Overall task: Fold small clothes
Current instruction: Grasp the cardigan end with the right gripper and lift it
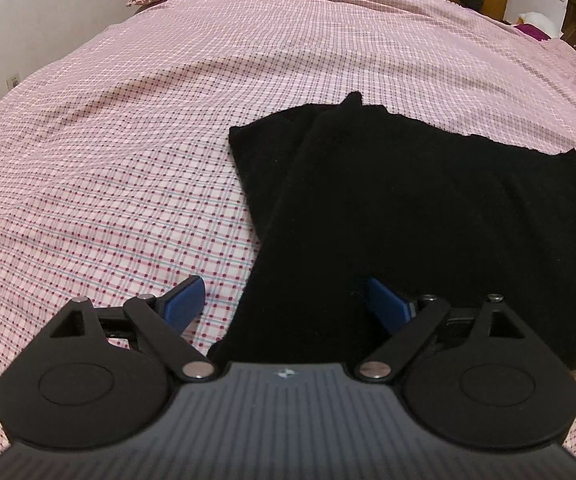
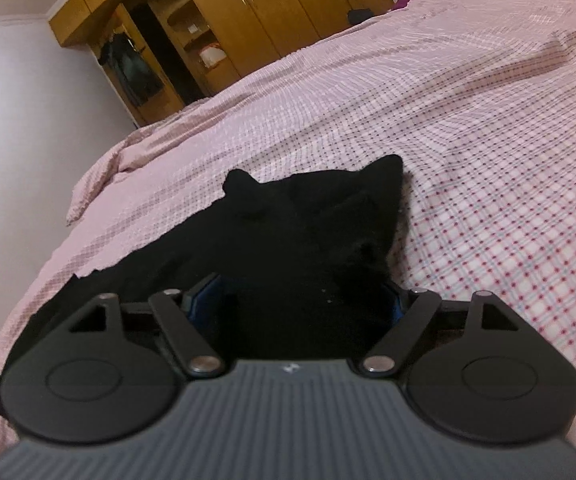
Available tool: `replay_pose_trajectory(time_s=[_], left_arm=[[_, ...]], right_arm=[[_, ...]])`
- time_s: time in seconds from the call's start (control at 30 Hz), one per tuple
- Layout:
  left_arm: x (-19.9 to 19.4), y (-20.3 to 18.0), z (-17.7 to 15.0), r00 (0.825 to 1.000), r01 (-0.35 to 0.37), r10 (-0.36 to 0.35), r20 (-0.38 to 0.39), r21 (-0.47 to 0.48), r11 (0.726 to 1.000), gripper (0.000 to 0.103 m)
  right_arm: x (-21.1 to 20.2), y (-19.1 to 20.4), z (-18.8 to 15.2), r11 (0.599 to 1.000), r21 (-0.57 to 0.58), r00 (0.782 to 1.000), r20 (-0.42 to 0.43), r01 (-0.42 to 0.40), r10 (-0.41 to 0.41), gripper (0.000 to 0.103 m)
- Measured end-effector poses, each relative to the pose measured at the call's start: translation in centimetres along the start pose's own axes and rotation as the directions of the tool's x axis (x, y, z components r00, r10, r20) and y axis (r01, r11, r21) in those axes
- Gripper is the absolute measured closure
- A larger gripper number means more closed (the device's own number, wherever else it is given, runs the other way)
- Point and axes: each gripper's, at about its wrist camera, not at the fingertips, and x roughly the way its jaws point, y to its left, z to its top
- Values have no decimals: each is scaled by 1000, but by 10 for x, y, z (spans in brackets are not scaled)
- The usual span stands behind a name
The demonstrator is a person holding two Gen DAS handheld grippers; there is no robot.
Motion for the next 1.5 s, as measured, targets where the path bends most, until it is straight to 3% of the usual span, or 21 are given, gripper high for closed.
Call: replay_pose_trajectory(time_s=[0.17, 0.27, 0.33, 0.63, 1.07, 1.5], left_arm=[[2, 1, 0, 1000, 5, -5, -3, -3, 1000, 10], [2, 1, 0, 1000, 5, -5, -2, -3, 1000, 10], [2, 1, -1, 1000, 5, -5, -2, -3, 1000, 9], [1, 1, 1, 1000, 5, -5, -6, -5, 1000, 9], [-16, 18, 3, 1000, -2, 2, -8, -15, 1000, 9], [-36, 46, 12, 999, -14, 15, 34, -31, 999, 9]], right_arm=[[6, 0, -1, 1000, -10, 1000, 9, -8, 8, 24], [5, 2, -1, 1000, -9, 1000, 14, -8, 8, 47], [5, 3, -3, 1000, -3, 1000, 11, -27, 27, 55], [9, -10, -2, 992, 97, 996, 32, -80, 77, 75], [-11, 15, 23, 981, 138, 990, 63, -137, 129, 77], [-17, 102, 56, 978, 44, 978, 44, -206, 204, 78]])
